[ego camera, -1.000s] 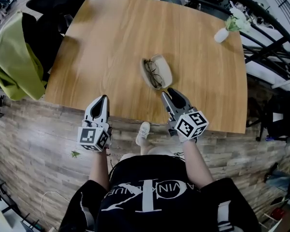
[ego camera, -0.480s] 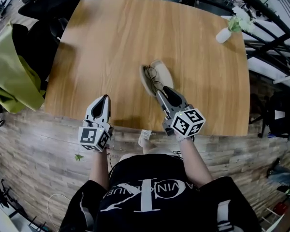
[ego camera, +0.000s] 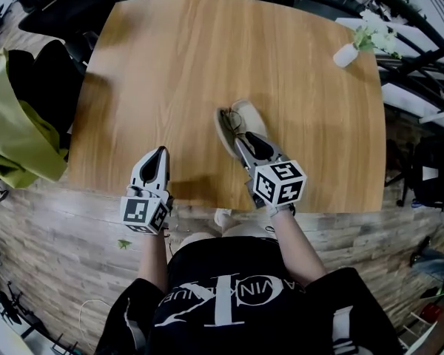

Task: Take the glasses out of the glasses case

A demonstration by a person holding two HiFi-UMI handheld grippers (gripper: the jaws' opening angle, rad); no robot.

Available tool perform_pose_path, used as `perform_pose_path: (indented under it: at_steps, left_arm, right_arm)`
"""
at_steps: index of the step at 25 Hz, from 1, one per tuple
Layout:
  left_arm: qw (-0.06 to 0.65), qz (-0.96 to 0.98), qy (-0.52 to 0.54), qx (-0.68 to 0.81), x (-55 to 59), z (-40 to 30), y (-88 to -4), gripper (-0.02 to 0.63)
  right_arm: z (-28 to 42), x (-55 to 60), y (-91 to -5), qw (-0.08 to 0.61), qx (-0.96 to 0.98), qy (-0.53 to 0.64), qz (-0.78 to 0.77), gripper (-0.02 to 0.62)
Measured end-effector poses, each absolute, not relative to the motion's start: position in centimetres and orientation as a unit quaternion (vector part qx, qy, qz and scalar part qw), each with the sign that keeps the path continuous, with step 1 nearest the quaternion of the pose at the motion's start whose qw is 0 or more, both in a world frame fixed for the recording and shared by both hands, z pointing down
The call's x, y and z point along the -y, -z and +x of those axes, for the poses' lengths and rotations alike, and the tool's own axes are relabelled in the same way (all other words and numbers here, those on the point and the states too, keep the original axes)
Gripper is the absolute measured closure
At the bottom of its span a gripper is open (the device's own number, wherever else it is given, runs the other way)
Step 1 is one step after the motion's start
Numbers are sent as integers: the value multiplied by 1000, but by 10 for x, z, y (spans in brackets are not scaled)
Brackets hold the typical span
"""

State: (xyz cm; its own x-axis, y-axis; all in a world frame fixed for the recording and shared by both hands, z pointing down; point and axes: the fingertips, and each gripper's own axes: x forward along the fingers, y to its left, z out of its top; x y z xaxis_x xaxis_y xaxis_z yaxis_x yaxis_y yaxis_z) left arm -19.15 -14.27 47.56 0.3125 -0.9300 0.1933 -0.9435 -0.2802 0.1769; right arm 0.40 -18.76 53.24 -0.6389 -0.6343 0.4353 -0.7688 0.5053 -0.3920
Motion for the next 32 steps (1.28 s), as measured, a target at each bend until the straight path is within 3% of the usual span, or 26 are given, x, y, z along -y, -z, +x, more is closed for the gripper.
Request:
perform_pose_path:
  at_steps: [26, 32]
  left_arm:
    - [143, 848, -49, 508, 201, -187, -502, 591]
    - [153, 856, -46, 492, 202, -173, -506, 591]
  right_arm:
    - [-13, 210, -586, 289, 803, -302, 425, 483]
    - [-11, 210, -588, 300, 799, -303, 424, 500]
